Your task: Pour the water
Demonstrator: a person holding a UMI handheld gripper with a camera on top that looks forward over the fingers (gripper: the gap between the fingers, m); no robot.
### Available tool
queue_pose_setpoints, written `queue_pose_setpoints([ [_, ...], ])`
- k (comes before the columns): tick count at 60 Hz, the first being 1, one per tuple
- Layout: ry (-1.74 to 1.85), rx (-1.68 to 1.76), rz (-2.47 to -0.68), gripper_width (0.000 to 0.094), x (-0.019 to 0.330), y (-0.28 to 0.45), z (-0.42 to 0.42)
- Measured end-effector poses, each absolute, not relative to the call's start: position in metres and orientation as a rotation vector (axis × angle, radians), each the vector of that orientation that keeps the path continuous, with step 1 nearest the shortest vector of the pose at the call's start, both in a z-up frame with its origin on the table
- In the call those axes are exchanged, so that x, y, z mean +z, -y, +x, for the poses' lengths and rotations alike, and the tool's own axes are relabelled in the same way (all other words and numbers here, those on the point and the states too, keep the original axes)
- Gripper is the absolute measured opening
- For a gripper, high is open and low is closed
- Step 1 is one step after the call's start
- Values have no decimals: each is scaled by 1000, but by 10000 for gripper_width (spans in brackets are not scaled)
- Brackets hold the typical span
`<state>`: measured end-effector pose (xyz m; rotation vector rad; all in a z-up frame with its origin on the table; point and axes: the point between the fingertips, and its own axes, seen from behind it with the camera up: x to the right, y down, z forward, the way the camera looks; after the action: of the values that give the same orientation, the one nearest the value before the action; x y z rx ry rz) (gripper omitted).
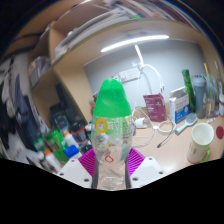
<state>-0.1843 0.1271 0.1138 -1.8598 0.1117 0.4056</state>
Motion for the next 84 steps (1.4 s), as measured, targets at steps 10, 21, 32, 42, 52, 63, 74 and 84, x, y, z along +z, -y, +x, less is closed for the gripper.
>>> queue_pose_setpoints([
  [10,-639,948,-1752,375,186,-134,-135],
  [21,-1264,1566,-1478,372,204,-140,-91],
  [32,-1583,1948,-1132,373,217,-148,-66],
  [42,-1729,2026,-903,372,224,-150,-35],
  [52,-1719,2023,-939,373,226,-149,-34],
  [63,-1092,1654,-1463,373,248,-128,-44],
  [74,-370,824,-1513,375,348,-116,61],
  [84,-151,55,-1483,389,353,-122,187],
])
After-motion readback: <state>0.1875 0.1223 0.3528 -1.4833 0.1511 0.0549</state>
